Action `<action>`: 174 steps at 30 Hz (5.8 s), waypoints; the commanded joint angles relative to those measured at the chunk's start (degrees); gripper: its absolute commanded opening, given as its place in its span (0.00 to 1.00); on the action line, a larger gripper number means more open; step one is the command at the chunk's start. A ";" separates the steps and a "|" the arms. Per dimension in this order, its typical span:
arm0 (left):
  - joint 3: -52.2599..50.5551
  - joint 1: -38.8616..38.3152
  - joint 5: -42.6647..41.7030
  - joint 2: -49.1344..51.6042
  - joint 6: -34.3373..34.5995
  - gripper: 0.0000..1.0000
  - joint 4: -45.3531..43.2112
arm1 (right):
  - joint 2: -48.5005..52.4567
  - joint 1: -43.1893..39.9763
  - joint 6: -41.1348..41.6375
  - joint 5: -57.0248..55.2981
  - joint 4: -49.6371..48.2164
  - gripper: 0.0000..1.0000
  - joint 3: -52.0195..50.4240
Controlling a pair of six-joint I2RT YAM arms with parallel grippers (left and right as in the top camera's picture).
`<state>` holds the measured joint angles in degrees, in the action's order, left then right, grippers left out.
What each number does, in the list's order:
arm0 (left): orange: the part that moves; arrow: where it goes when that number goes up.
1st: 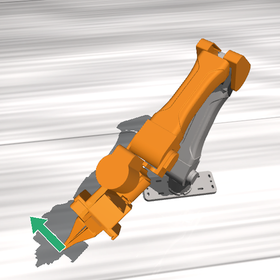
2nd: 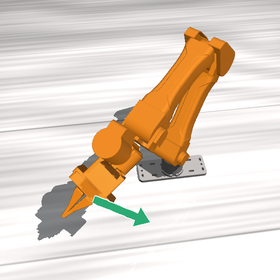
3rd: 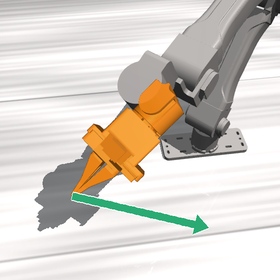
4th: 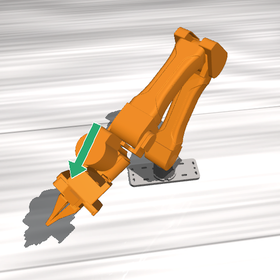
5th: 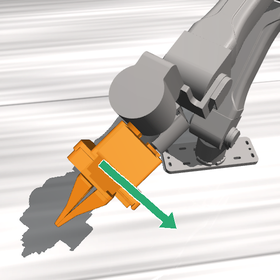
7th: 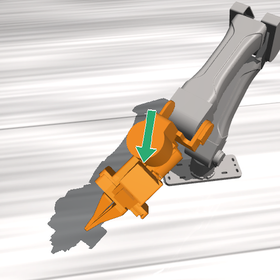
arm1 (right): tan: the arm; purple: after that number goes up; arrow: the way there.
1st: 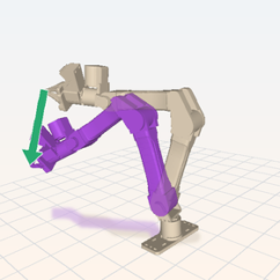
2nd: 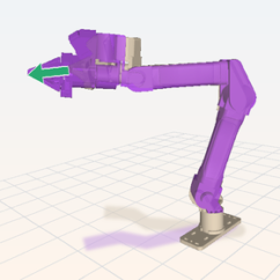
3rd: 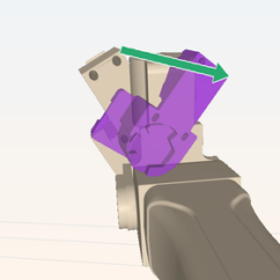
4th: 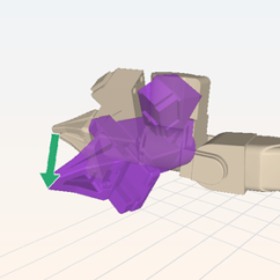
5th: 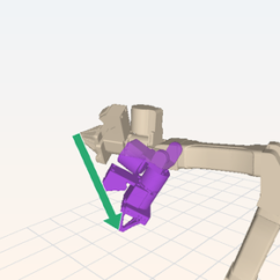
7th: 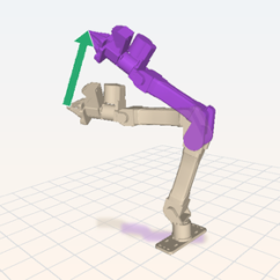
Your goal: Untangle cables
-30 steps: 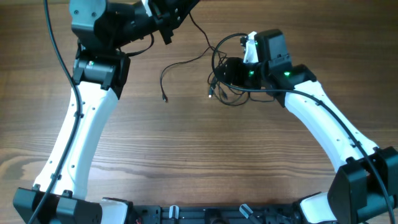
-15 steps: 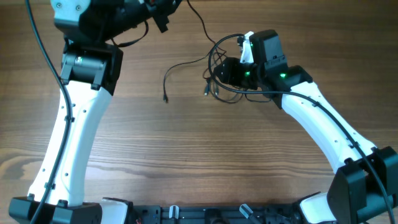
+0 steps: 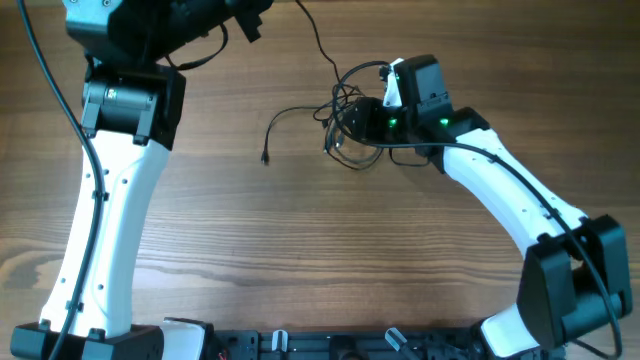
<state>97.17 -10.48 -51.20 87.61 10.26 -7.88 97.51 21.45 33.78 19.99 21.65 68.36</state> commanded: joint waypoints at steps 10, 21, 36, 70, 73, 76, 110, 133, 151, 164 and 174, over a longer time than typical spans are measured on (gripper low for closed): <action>1.60 0.28 0.72 -1.11 0.52 0.04 -0.22 | 5.77 0.31 0.72 -1.16 -2.34 0.61 -0.44; 1.88 0.28 0.74 -1.49 0.52 0.04 -0.20 | 8.04 0.33 -1.38 0.13 -2.91 0.95 -0.46; 1.88 0.28 0.74 -1.49 0.52 0.04 0.33 | 7.91 0.33 -9.79 6.51 -4.02 0.04 -0.46; 1.86 2.64 12.92 -0.11 -14.62 0.04 24.02 | -30.36 -10.84 -9.09 1.31 7.63 0.04 0.09; 1.86 2.60 12.72 -0.11 -16.90 0.04 24.90 | -29.40 -10.82 -10.03 -2.03 12.90 0.04 0.09; 1.86 2.62 12.72 -0.11 -17.18 0.04 25.18 | -28.28 -10.01 -15.87 8.50 17.31 0.04 -0.15; 1.84 10.03 13.81 3.02 -22.10 0.04 34.97 | -23.12 -10.19 -27.63 14.12 4.39 0.04 -0.22; 1.84 12.31 13.81 4.33 -25.09 0.04 38.66 | -12.70 -20.35 -6.01 -29.31 4.85 0.04 0.31; 1.86 21.24 13.79 2.69 -25.07 0.04 39.87 | -10.45 -29.27 -1.95 -37.09 11.15 0.05 0.31; 1.86 25.44 11.41 -0.57 -24.85 0.26 44.13 | -9.20 -29.35 -3.67 -30.10 11.21 0.05 0.31; 1.86 20.41 10.51 -0.57 -24.85 0.11 44.65 | -8.94 -29.14 -7.69 -21.03 10.78 0.55 0.31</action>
<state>98.00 12.01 -39.31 87.90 -14.31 36.93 87.55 -7.62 28.67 -6.02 32.71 67.64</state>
